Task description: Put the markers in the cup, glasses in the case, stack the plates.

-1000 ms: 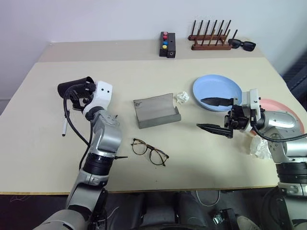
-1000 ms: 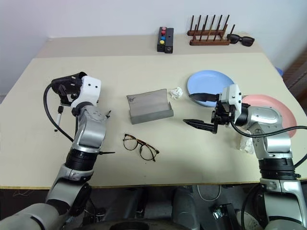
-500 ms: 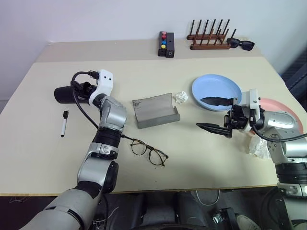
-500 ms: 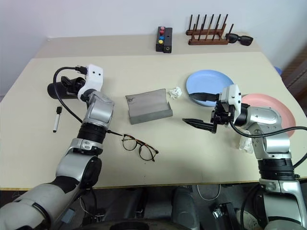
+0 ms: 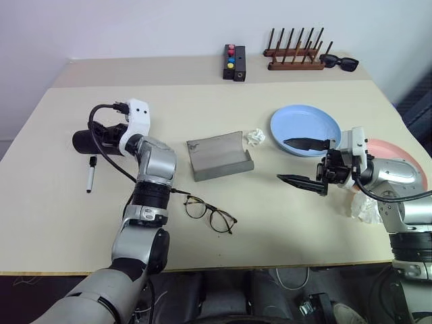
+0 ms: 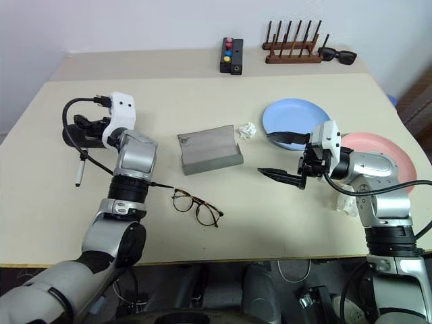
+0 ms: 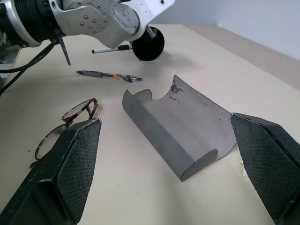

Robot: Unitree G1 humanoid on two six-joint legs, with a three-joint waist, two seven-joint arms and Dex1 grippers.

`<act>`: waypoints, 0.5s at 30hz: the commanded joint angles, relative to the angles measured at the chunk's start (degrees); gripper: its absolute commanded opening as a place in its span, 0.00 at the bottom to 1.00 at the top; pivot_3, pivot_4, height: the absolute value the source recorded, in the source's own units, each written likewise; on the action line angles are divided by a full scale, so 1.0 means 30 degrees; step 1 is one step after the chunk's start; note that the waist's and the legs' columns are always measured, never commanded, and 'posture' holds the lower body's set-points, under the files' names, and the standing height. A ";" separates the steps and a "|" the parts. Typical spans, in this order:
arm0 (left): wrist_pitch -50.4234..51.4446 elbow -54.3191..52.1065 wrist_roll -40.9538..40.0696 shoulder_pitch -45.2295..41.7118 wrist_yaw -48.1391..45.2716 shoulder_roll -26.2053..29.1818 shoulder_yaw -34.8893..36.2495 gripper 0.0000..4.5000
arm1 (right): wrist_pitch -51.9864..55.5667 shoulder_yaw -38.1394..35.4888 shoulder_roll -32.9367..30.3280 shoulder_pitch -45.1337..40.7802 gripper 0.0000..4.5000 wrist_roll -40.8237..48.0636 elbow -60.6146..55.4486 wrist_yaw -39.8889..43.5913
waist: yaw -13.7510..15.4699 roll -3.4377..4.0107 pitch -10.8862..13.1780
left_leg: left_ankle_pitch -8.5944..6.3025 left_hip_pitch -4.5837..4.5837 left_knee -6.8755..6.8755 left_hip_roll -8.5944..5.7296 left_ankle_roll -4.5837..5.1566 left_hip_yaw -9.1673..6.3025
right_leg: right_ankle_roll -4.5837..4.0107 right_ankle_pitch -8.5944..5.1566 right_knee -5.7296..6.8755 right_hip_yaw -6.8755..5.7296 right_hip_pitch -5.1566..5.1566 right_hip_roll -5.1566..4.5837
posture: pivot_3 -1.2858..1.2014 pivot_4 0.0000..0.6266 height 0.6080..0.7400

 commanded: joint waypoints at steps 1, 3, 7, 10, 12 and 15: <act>0.1495 -0.2215 0.0746 0.0501 -0.0657 0.0251 -0.0277 0.91 | -0.0229 -0.0428 -0.0079 -0.0397 1.00 0.0253 -0.0274 0.0020 | 0.0009 0.0000 0.0000 | 0.0000 0.0000 -0.0001 0.0001 0.0000 0.0002 | 0.0000 0.0000 0.0003 0.0001 -0.0003 0.0001 | 0.52 0.24 1.00; 0.1666 -0.2327 0.0821 0.0719 -0.0711 0.0328 -0.0166 0.91 | -0.0288 -0.0391 -0.0037 -0.0467 1.00 0.0208 -0.0156 0.0034 | 0.0018 0.0000 0.0000 | 0.0000 0.0000 0.0002 0.0000 0.0000 0.0001 | 0.0000 0.0000 0.0004 0.0001 -0.0002 0.0001 | 0.52 0.24 1.00; 0.1304 -0.1646 0.0701 0.0650 -0.0515 0.0227 -0.0009 0.91 | -0.0328 -0.0294 0.0086 -0.0543 1.00 0.0175 -0.0086 0.0006 | 0.0080 -0.0002 -0.0001 | 0.0001 -0.0002 0.0023 -0.0003 -0.0001 -0.0001 | 0.0000 0.0000 0.0006 -0.0002 0.0008 -0.0001 | 0.52 0.24 1.00; 0.1204 -0.1319 0.0563 0.0538 -0.0423 0.0245 0.0258 0.91 | -0.0361 -0.0265 0.0139 -0.0637 1.00 0.0140 -0.0001 -0.0012 | 0.0049 -0.0002 -0.0001 | 0.0000 -0.0002 0.0029 -0.0005 0.0000 -0.0001 | 0.0000 0.0000 0.0007 -0.0001 0.0011 -0.0002 | 0.52 0.24 1.00; 0.1199 -0.1240 0.0539 0.0563 -0.0434 0.0268 0.0338 0.91 | -0.0373 -0.0270 0.0144 -0.0624 1.00 0.0144 -0.0017 -0.0011 | 0.0033 -0.0002 -0.0001 | 0.0000 -0.0002 0.0026 -0.0003 -0.0001 -0.0001 | 0.0000 0.0000 0.0011 -0.0001 0.0007 -0.0001 | 0.52 0.24 1.00; 0.1246 -0.1266 0.0569 0.0605 -0.0521 0.0222 0.0318 0.91 | -0.0401 -0.0287 0.0136 -0.0563 1.00 0.0140 -0.0048 -0.0021 | 0.0030 -0.0003 -0.0001 | 0.0000 -0.0002 0.0025 -0.0002 -0.0001 -0.0001 | 0.0000 0.0000 0.0011 -0.0001 0.0005 -0.0001 | 0.52 0.24 1.00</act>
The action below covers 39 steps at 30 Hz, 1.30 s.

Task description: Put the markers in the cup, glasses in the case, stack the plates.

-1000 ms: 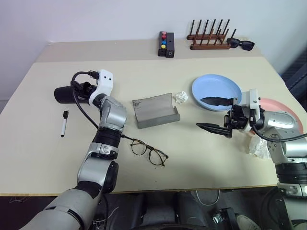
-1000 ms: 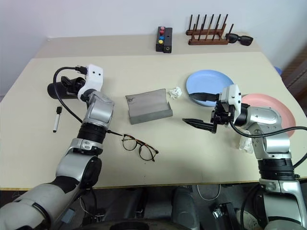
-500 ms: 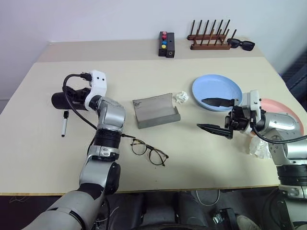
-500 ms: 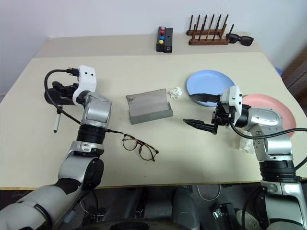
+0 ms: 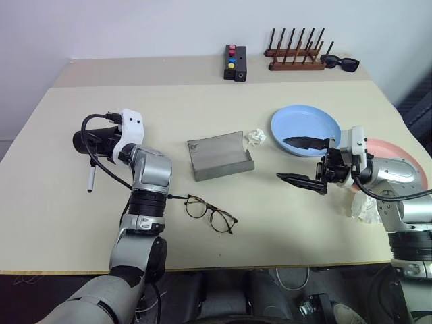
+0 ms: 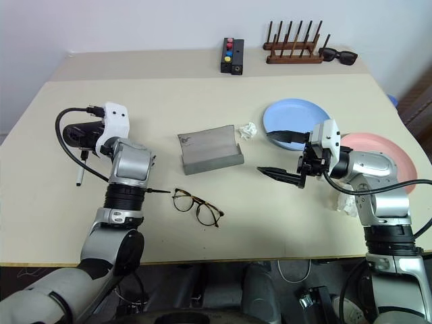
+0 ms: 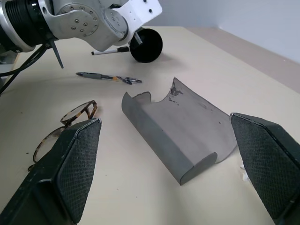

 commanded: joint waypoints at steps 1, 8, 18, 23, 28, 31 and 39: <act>-0.0191 -0.0384 0.0231 -0.0299 0.0144 0.0113 0.0023 0.91 | -0.0294 -0.0317 0.0039 -0.0329 1.00 0.0163 -0.0226 -0.0023 | 0.0000 0.0000 0.0000 | 0.0000 0.0000 0.0000 0.0000 0.0000 -0.0001 | 0.0000 0.0000 0.0000 0.0000 0.0000 0.0000 | 0.52 0.24 1.00; -0.0211 -0.0337 0.0227 -0.0314 0.0105 0.0064 0.0005 0.39 | -0.0289 -0.0340 0.0018 -0.0321 1.00 0.0151 -0.0254 -0.0097 | 0.0006 0.0000 0.0000 | 0.0000 0.0000 0.0005 -0.0002 0.0000 0.0000 | 0.0000 0.0000 0.0001 0.0000 0.0002 -0.0001 | 0.52 0.24 1.00; -0.0348 -0.0419 0.0126 -0.0293 -0.0122 -0.0035 -0.0057 0.18 | -0.0327 -0.0338 0.0052 -0.0333 1.00 0.0127 -0.0268 -0.0281 | 0.0004 0.0000 0.0000 | 0.0000 0.0000 0.0004 -0.0001 0.0000 0.0000 | 0.0000 0.0000 0.0003 0.0000 0.0002 -0.0001 | 0.52 0.24 1.00; -0.0311 -0.0483 0.0048 -0.0303 -0.0336 -0.0077 0.0000 0.18 | -0.0353 -0.0298 0.0087 -0.0416 1.00 0.0117 -0.0198 -0.0312 | 0.0004 0.0000 0.0000 | 0.0000 0.0000 0.0006 -0.0001 0.0000 0.0001 | 0.0000 0.0000 0.0005 0.0000 0.0001 -0.0001 | 0.52 0.24 1.00; -0.0293 -0.0593 0.0073 -0.0277 -0.0400 -0.0158 0.0073 0.01 | -0.0420 -0.0285 0.0116 -0.0503 1.00 0.0074 -0.0093 -0.0328 | 0.0016 0.0006 -0.0005 | 0.0000 -0.0001 0.0007 -0.0001 0.0000 0.0001 | 0.0000 0.0000 0.0007 0.0000 0.0001 -0.0001 | 0.52 0.24 1.00; -0.0413 -0.0638 0.0065 -0.0234 -0.0552 -0.0105 0.0017 0.01 | -0.0448 -0.0292 0.0121 -0.0502 1.00 0.0066 -0.0082 -0.0331 | 0.0018 0.0002 -0.0003 | 0.0000 0.0000 0.0016 -0.0001 0.0000 0.0000 | 0.0000 0.0000 0.0012 -0.0001 0.0003 -0.0001 | 0.52 0.24 1.00; -0.0486 -0.1589 -0.0612 -0.0618 -0.1544 -0.0294 0.0559 0.01 | -0.0513 -0.0280 0.0124 -0.0526 1.00 0.0079 0.0018 -0.0321 | 0.0018 0.0003 -0.0004 | 0.0000 -0.0002 0.0030 -0.0002 0.0000 0.0000 | 0.0000 0.0000 0.0022 -0.0001 0.0005 -0.0001 | 0.52 0.24 1.00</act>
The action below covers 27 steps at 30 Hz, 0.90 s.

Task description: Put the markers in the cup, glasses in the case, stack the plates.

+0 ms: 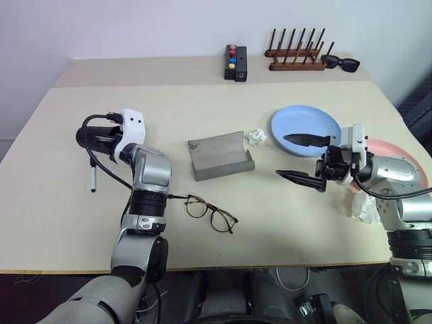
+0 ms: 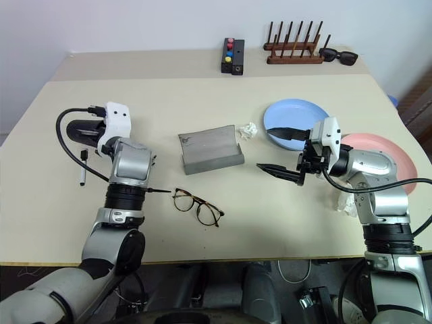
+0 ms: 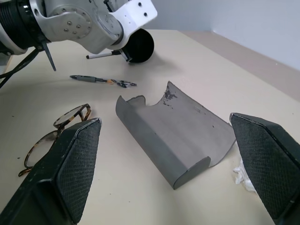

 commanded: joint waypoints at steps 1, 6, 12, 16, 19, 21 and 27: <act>0.0161 -0.1404 -0.0718 -0.0877 -0.0478 -0.0299 0.0871 0.01 | -0.0264 -0.0274 -0.0004 -0.0351 1.00 0.0101 -0.0182 0.0049 | 0.0001 0.0000 0.0000 | 0.0000 0.0000 0.0005 0.0000 0.0000 0.0000 | 0.0000 0.0000 0.0003 0.0000 0.0000 -0.0001 | 0.52 0.24 1.00; 0.1850 -0.3074 -0.2352 -0.2465 -0.1981 -0.0771 0.2690 0.01 | -0.0290 -0.0208 0.0000 -0.0324 1.00 0.0067 -0.0067 0.0138 | 0.0017 -0.0002 0.0002 | -0.0003 -0.0024 0.0070 0.0000 0.0003 -0.0004 | 0.0000 0.0000 0.0029 -0.0008 0.0003 0.0000 | 0.52 0.24 1.00; 0.3877 -0.4388 -0.4521 -0.4176 -0.3113 -0.1168 0.5940 0.01 | -0.0361 -0.0098 0.0134 -0.0149 1.00 0.0008 0.0076 0.0204 | -0.0042 -0.0002 0.0002 | -0.0009 -0.0027 0.0088 0.0001 0.0010 -0.0003 | 0.0002 -0.0002 0.0058 -0.0007 -0.0008 0.0004 | 0.52 0.24 1.00; 0.4934 -0.4439 -0.5503 -0.5778 -0.2926 -0.1396 0.8217 0.01 | -0.0473 -0.0071 0.0171 -0.0245 1.00 -0.0084 0.0394 0.0304 | 0.0028 -0.0010 0.0006 | -0.0009 -0.0029 0.0111 -0.0002 0.0010 -0.0004 | 0.0002 -0.0002 0.0076 -0.0009 -0.0004 0.0003 | 0.52 0.24 1.00; 0.5553 -0.4488 -0.6080 -0.7182 -0.2487 -0.1778 0.9792 0.01 | -0.0580 -0.0058 0.0234 -0.0308 1.00 -0.0193 0.0678 0.0397 | 0.0025 -0.0032 0.0019 | -0.0009 -0.0037 0.0132 -0.0007 0.0011 -0.0007 | 0.0003 -0.0002 0.0080 -0.0011 0.0000 0.0000 | 0.52 0.24 1.00; 0.5672 -0.4488 -0.6381 -0.7910 -0.2260 -0.1992 1.0432 0.01 | -0.0715 -0.0026 0.0298 -0.0328 1.00 -0.0287 0.0923 0.0447 | 0.0020 -0.0045 0.0027 | -0.0010 -0.0039 0.0134 -0.0007 0.0010 -0.0010 | 0.0003 -0.0002 0.0082 -0.0014 -0.0001 0.0001 | 0.52 0.24 1.00; 0.5662 -0.4403 -0.7167 -0.9448 -0.1931 -0.1894 1.1317 0.01 | -0.0857 0.0014 0.0422 -0.0449 1.00 -0.0415 0.1215 0.0529 | -0.0052 -0.0046 0.0028 | -0.0011 -0.0043 0.0122 -0.0003 0.0007 0.0001 | 0.0004 -0.0003 0.0117 -0.0009 -0.0037 0.0002 | 0.52 0.24 1.00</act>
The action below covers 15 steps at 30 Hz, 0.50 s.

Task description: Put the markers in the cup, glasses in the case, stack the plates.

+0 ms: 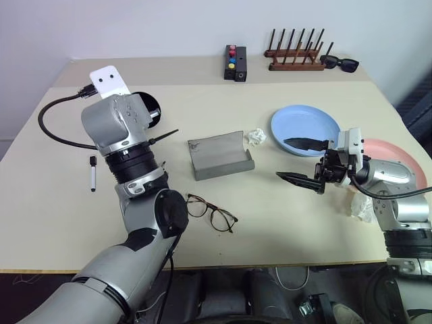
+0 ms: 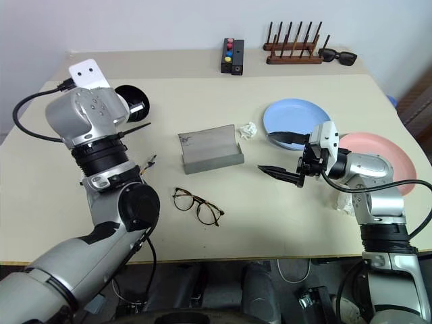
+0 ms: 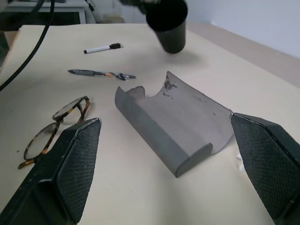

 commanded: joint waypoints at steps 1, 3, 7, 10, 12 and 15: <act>0.0123 -0.0581 -0.0540 -0.1309 0.0305 0.0201 0.0469 0.01 | -0.0334 -0.0099 0.0073 -0.0468 1.00 0.0081 -0.0104 0.0144 | 0.0017 -0.0002 0.0002 | 0.0000 0.0000 0.0000 0.0000 -0.0001 0.0000 | 0.0000 0.0000 0.0005 0.0001 -0.0003 0.0000 | 0.52 0.24 1.00; 0.0546 -0.0448 -0.0611 -0.1971 0.0640 0.0187 0.1053 0.01 | -0.0345 -0.0106 0.0102 -0.0509 1.00 0.0043 -0.0009 0.0191 | 0.0020 -0.0004 0.0003 | 0.0000 -0.0007 0.0004 -0.0002 -0.0002 0.0001 | 0.0000 0.0000 0.0007 0.0001 -0.0007 -0.0001 | 0.52 0.24 1.00; 0.1082 -0.0395 -0.0566 -0.2929 0.1444 0.0011 0.1936 0.01 | -0.0336 -0.0052 0.0203 -0.0580 1.00 -0.0031 0.0075 0.0193 | 0.0046 -0.0006 0.0003 | -0.0001 -0.0009 0.0010 -0.0003 -0.0002 0.0002 | 0.0001 -0.0001 0.0009 0.0001 -0.0006 -0.0002 | 0.52 0.24 1.00; 0.1483 -0.0280 -0.0586 -0.3326 0.1746 -0.0009 0.2447 0.01 | -0.0311 -0.0019 0.0265 -0.0616 1.00 -0.0059 0.0087 0.0171 | 0.0040 -0.0007 0.0005 | -0.0001 -0.0010 0.0014 -0.0003 -0.0002 0.0003 | 0.0001 -0.0001 0.0013 0.0001 -0.0007 -0.0002 | 0.52 0.24 1.00; 0.2052 -0.0149 -0.0458 -0.3339 0.1951 -0.0041 0.2943 0.01 | -0.0276 0.0024 0.0317 -0.0617 1.00 -0.0086 0.0052 0.0121 | 0.0031 -0.0007 0.0004 | -0.0001 -0.0010 0.0013 -0.0004 -0.0002 0.0003 | 0.0001 -0.0001 0.0015 0.0002 -0.0009 -0.0002 | 0.52 0.24 1.00; 0.3054 0.0078 -0.0265 -0.3704 0.2175 -0.0034 0.3722 0.01 | -0.0178 0.0072 0.0369 -0.0605 1.00 -0.0106 -0.0053 0.0067 | 0.0025 -0.0007 0.0004 | -0.0001 -0.0009 0.0012 -0.0003 -0.0002 0.0003 | 0.0001 -0.0001 0.0020 0.0002 -0.0013 -0.0001 | 0.52 0.24 1.00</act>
